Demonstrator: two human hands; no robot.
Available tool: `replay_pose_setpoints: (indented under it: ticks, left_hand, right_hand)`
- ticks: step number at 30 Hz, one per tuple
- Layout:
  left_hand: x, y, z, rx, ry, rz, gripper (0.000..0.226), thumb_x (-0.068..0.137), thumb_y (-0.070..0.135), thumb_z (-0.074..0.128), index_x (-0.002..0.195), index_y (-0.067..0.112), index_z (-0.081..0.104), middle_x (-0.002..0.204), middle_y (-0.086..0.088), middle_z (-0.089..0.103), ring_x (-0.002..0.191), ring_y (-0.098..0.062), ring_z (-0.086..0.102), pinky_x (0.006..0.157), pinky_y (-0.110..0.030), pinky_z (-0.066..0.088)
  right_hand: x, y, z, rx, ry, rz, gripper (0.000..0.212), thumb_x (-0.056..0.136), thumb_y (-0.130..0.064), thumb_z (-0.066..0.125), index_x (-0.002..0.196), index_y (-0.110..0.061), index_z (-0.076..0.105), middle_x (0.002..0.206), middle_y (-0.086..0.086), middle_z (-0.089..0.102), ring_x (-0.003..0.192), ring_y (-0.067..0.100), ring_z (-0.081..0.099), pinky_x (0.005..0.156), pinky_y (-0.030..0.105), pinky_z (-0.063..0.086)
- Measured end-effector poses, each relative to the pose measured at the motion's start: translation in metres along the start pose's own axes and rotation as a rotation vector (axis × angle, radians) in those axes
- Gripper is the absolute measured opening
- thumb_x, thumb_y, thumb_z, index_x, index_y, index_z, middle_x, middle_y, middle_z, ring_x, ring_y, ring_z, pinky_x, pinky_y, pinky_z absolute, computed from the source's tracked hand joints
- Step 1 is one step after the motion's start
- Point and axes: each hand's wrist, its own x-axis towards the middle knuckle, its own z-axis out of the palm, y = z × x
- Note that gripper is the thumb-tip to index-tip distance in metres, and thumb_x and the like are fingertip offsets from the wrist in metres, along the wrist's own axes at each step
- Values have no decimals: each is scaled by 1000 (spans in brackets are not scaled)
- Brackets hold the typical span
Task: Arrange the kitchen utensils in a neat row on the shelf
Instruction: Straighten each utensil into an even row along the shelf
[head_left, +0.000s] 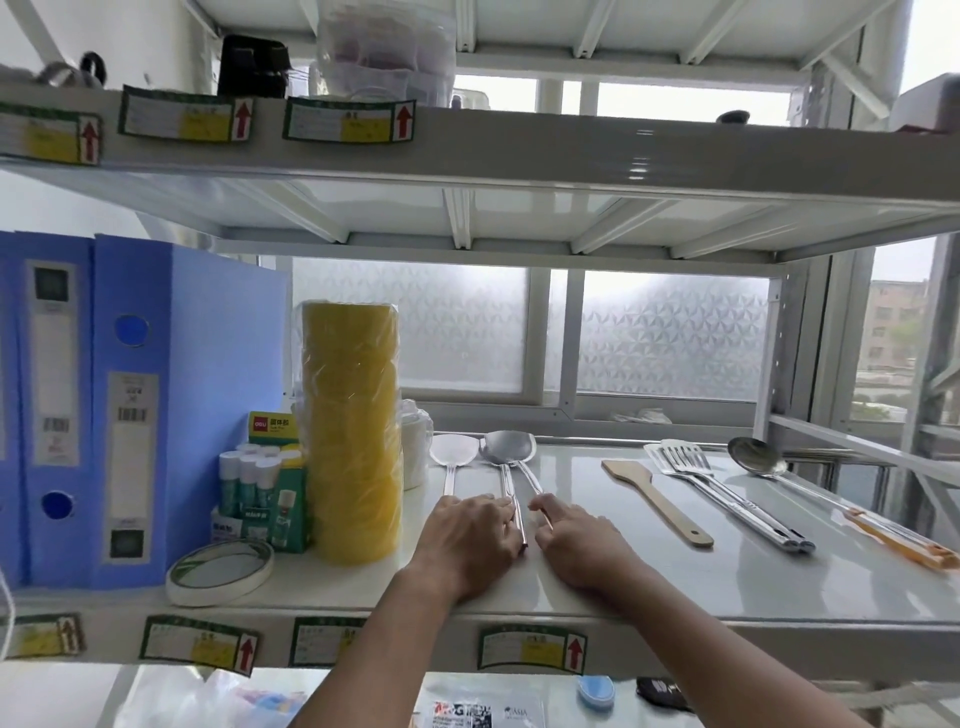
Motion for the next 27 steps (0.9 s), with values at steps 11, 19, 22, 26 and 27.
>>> replay_pose_setpoints:
  ticks: [11, 19, 22, 26, 27]
  left_hand:
    - [-5, 6, -7, -60, -22, -37, 51, 89, 40, 35, 116, 17, 71, 130, 2, 69, 119, -19, 64, 107, -41, 43]
    - [-8, 8, -9, -90, -30, -71, 35, 92, 36, 33, 93, 17, 63, 115, 1, 72, 104, -25, 66, 92, -39, 44]
    - [-7, 7, -7, -117, 17, -122, 21, 94, 30, 37, 83, 21, 53, 103, -3, 73, 94, -27, 66, 91, -40, 45]
    - [-6, 3, -5, -91, 61, -200, 29, 93, 22, 37, 95, 17, 65, 109, -3, 67, 116, -23, 59, 96, -41, 43]
    - [-5, 3, -4, -75, 48, -229, 32, 94, 22, 37, 102, 14, 67, 117, -3, 65, 126, -22, 54, 100, -41, 40]
  right_hand:
    - [-1, 7, 7, 5, 117, 146, 45, 97, -27, 30, 141, -26, 39, 140, 11, 56, 132, 29, 47, 109, 45, 34]
    - [-3, 4, 7, 2, 157, 179, 45, 98, -26, 29, 141, -25, 42, 139, 13, 58, 130, 30, 50, 107, 44, 36]
    - [-5, 3, 6, 10, 163, 180, 44, 98, -26, 29, 140, -25, 43, 138, 13, 58, 129, 31, 50, 106, 44, 37]
    - [-9, 1, 3, 23, 164, 190, 43, 98, -25, 30, 139, -24, 44, 135, 14, 58, 127, 31, 51, 104, 43, 37]
    - [-11, 1, 3, 25, 165, 191, 43, 98, -25, 30, 139, -23, 45, 134, 14, 59, 126, 31, 51, 104, 43, 37]
